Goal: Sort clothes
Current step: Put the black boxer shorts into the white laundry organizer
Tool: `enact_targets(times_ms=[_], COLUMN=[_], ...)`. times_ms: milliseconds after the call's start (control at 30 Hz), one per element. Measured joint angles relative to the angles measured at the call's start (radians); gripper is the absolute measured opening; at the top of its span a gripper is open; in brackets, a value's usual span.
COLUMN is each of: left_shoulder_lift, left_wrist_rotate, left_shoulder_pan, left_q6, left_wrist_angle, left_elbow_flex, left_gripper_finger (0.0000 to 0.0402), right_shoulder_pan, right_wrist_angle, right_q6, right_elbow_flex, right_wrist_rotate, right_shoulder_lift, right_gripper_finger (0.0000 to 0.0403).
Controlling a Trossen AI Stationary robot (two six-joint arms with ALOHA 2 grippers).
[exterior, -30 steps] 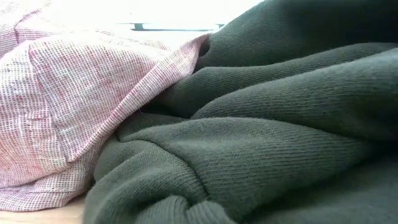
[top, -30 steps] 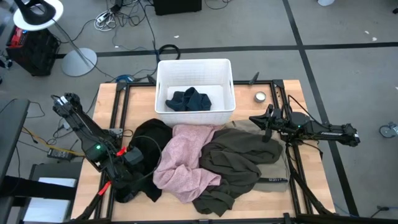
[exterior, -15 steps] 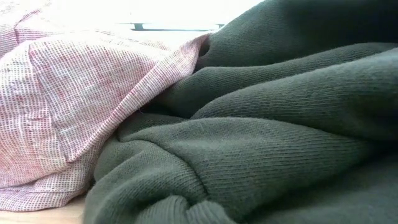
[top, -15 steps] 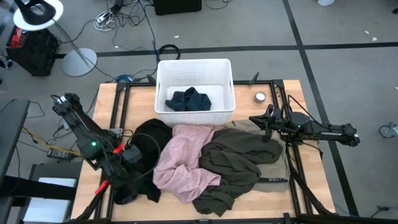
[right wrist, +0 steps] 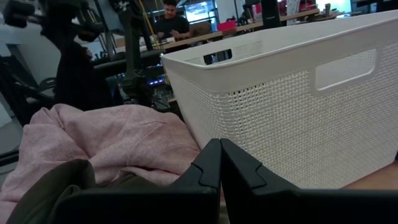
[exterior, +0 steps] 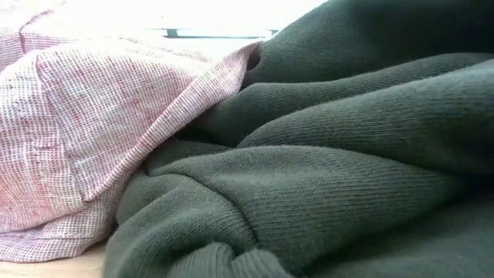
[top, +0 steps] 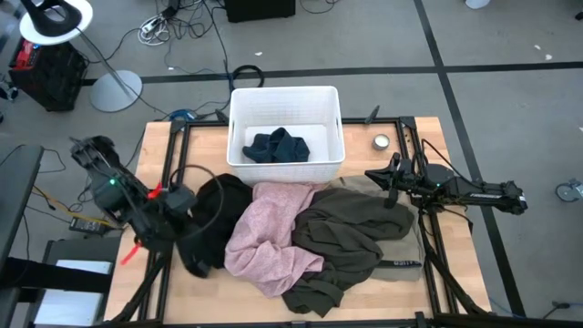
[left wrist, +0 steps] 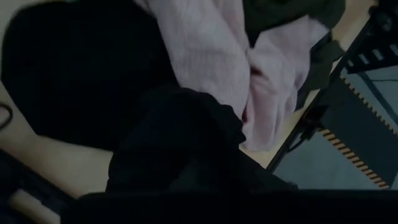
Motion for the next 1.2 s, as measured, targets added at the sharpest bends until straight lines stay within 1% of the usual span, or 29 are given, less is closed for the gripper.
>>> enact_targets(times_ms=[233, 400, 567, 700, 900, 1000, 1200], left_shoulder_lift=[0.001, 0.001, 0.001, 0.001, 0.001, 0.002, 0.025], left_wrist_rotate=[-0.002, 0.032, 0.044, 0.09, 0.17, 0.232, 0.346], left_shoulder_pan=[0.152, 0.267, 0.408, 0.525, 0.697, 0.775, 0.907], left_q6=[0.195, 0.359, 0.545, 0.697, 0.874, 0.94, 1.038], left_wrist_angle=[0.007, 0.01, 0.081, 0.157, 0.27, 0.342, 0.539], left_elbow_flex=[0.063, 0.107, 0.155, 0.188, 0.208, 0.208, 0.207], left_gripper_finger=[0.0002, 0.0002, 0.0002, 0.0002, 0.0002, 0.0002, 0.0002], right_shoulder_pan=[0.0, 0.0, 0.0, 0.0, 0.0, 0.0, 0.0], right_wrist_angle=[0.0, 0.0, 0.0, 0.0, 0.0, 0.0, 0.0], right_q6=[0.0, 0.0, 0.0, 0.0, 0.0, 0.0, 0.0], right_elbow_flex=[0.0, 0.0, 0.0, 0.0, 0.0, 0.0, 0.0], right_wrist_rotate=[0.0, 0.0, 0.0, 0.0, 0.0, 0.0, 0.0], right_shoulder_lift=[0.0, 0.0, 0.0, 0.0, 0.0, 0.0, 0.0], right_gripper_finger=[0.0007, 0.0007, 0.0007, 0.0007, 0.0007, 0.0007, 0.0007])
